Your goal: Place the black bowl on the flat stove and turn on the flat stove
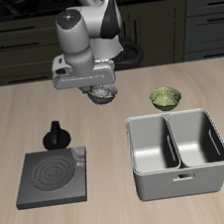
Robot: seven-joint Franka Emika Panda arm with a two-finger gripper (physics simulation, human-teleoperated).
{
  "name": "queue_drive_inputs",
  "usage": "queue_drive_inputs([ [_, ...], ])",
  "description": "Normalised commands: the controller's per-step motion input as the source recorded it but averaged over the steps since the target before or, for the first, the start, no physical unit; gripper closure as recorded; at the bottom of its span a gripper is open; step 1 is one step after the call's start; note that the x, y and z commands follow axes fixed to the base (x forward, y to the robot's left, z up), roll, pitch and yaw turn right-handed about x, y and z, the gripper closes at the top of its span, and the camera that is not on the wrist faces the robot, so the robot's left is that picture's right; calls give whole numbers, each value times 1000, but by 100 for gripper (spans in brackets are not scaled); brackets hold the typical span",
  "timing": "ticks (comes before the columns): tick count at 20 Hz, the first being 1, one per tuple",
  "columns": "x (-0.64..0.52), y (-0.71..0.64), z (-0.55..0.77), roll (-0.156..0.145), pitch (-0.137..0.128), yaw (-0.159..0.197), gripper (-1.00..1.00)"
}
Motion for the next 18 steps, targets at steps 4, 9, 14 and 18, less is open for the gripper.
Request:
queue_drive_inputs([
  [4,-79,-113,582,-49,-96,34,100],
  [9,-118,-32,419,-1,-59,18,100],
  [14,-142,-37,462,3,-71,-1,100],
  [18,-119,-84,283,8,-63,-8,100],
])
